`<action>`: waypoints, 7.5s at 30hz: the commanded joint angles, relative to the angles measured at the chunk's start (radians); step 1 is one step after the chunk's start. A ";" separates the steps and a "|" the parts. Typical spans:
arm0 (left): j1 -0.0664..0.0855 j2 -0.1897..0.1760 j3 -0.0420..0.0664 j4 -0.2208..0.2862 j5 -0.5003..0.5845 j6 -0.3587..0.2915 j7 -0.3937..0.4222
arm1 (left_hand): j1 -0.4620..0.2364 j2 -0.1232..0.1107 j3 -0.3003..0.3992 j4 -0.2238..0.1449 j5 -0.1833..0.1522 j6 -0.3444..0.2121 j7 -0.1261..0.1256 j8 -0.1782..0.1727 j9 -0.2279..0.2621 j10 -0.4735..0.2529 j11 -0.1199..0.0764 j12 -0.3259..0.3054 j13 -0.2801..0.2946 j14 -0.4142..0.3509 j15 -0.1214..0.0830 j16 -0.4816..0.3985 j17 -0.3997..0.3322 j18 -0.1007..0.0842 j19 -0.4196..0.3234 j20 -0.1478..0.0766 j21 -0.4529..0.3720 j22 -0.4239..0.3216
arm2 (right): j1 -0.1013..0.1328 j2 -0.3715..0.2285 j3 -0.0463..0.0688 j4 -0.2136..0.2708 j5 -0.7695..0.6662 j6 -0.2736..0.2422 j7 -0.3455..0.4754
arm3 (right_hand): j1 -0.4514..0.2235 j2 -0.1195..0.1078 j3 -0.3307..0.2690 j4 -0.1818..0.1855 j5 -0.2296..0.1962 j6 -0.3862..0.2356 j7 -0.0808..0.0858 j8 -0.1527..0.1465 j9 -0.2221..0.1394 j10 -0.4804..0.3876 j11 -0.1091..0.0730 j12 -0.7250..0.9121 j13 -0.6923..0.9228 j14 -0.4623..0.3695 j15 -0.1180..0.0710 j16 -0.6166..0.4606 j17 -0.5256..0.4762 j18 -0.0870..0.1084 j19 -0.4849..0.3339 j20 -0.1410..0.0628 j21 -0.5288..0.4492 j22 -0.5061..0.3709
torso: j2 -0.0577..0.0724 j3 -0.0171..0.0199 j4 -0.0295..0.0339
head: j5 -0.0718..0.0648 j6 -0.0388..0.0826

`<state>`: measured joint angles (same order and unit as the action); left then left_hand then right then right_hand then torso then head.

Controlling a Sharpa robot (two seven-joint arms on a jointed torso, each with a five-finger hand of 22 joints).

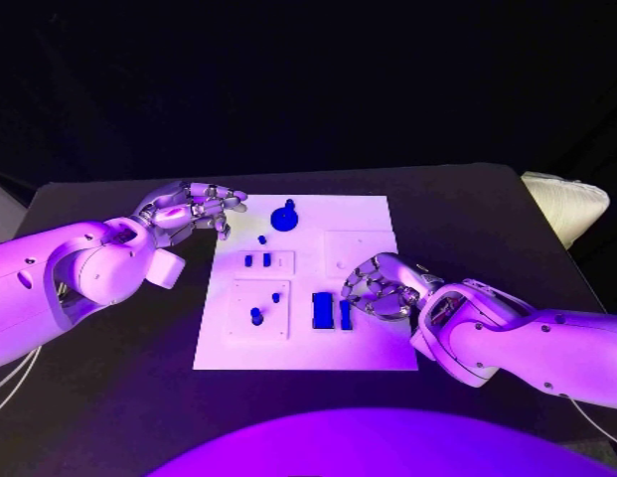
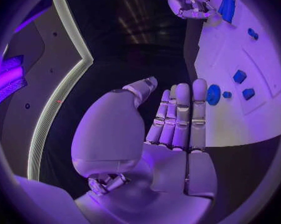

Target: Assemble the parts on the task board

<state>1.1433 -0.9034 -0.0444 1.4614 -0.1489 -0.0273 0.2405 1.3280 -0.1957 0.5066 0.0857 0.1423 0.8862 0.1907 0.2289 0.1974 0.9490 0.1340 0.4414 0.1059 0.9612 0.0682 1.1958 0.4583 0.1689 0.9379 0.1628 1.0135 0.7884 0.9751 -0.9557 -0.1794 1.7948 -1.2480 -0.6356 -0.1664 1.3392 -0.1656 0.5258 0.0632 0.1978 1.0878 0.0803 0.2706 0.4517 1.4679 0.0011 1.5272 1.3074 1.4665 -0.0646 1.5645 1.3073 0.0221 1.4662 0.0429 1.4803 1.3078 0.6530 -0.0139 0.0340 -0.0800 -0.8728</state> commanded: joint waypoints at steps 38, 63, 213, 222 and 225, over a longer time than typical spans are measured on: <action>0.000 0.000 0.001 0.002 -0.003 0.016 0.003 | 0.007 0.002 -0.001 0.004 0.000 -0.006 0.002 0.003 -0.001 -0.002 -0.002 0.005 0.001 -0.006 -0.003 -0.003 0.002 0.014 -0.004 0.001 -0.006 0.000 | -0.017 0.028 0.000 -0.032 -0.096 0.106 -0.125 | -0.032 -0.006 0.002 -0.011 -0.044 0.012 -0.012 0.006 0.006 0.091 -0.009 0.009 0.248 0.104 -0.006 0.006 0.263 -0.007 0.087 -0.007 0.012 0.243 | 0.000 -0.0002 -0.0002 | 0.002 0.000; 0.000 0.000 0.001 0.001 -0.005 0.016 0.002 | 0.010 0.003 -0.001 0.007 -0.001 -0.009 0.003 0.002 -0.002 -0.003 -0.002 0.006 0.001 -0.006 -0.003 -0.003 0.002 0.014 -0.003 0.000 -0.006 -0.001 | -0.017 0.018 0.000 -0.012 -0.007 -0.024 0.030 | -0.147 -0.033 -0.052 0.069 0.011 0.005 -0.009 -0.008 -0.005 0.089 -0.008 0.002 0.246 0.104 -0.007 0.006 0.263 -0.008 0.088 -0.010 0.014 0.243 | 0.000 -0.0002 -0.0002 | 0.003 0.000; 0.000 -0.003 0.001 0.000 -0.011 0.015 0.000 | 0.012 0.002 -0.002 0.010 -0.001 -0.015 0.005 -0.001 -0.004 -0.004 -0.001 0.008 0.001 -0.006 -0.002 -0.003 0.002 0.014 -0.003 0.000 -0.007 -0.001 | -0.017 0.044 0.001 -0.070 -0.139 0.052 -0.029 | -0.007 0.044 0.040 -0.064 -0.149 0.010 -0.007 0.020 -0.024 0.095 -0.007 0.018 0.253 0.104 -0.007 0.006 0.263 -0.011 0.092 -0.010 0.032 0.248 | -0.001 -0.0006 0.0006 | 0.001 0.000; 0.000 -0.003 0.001 0.000 -0.011 0.015 0.000 | 0.012 0.002 -0.002 0.010 -0.001 -0.015 0.005 -0.001 -0.004 -0.004 -0.001 0.008 0.001 -0.006 -0.002 -0.003 0.002 0.014 -0.003 0.000 -0.007 -0.001 | -0.017 0.044 0.001 -0.075 -0.149 0.043 -0.011 | -0.007 0.043 0.040 -0.065 -0.149 0.010 -0.007 0.021 -0.023 0.095 -0.007 0.020 0.254 0.104 -0.006 0.006 0.263 -0.011 0.091 -0.010 0.030 0.247 | 0.000 -0.0009 0.0004 | 0.002 0.000; 0.000 -0.003 0.001 0.000 -0.011 0.015 0.000 | 0.012 0.002 -0.002 0.010 -0.001 -0.015 0.005 -0.001 -0.004 -0.004 -0.001 0.008 0.001 -0.006 -0.002 -0.003 0.002 0.014 -0.003 0.000 -0.007 -0.001 | -0.017 0.044 0.001 -0.074 -0.144 0.034 -0.002 | -0.008 0.041 0.038 -0.066 -0.148 0.010 -0.007 0.022 -0.022 0.095 -0.006 0.020 0.254 0.104 -0.006 0.006 0.263 -0.010 0.091 -0.009 0.029 0.247 | -0.001 -0.0006 0.0005 | 0.003 0.000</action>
<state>1.1432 -0.9075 -0.0444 1.4593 -0.1581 -0.0263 0.2343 1.3318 -0.1919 0.5038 0.0883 0.1423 0.8791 0.1979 0.2289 0.1943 0.9490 0.1340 0.4451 0.1053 0.9612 0.0682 1.1958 0.4592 0.1690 0.9379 0.1628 1.0135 0.7885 0.9607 -0.9100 -0.1765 1.7249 -1.3766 -0.6025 -0.1673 1.3271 -0.1216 0.5627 0.0007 0.0515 1.0935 0.0712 0.2900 0.4283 1.4652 -0.0122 1.5441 1.3077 1.4647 -0.0771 1.5645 1.3075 0.0221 1.4662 0.0289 1.5073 1.3078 0.6524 -0.0148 0.0344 -0.0778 -0.8728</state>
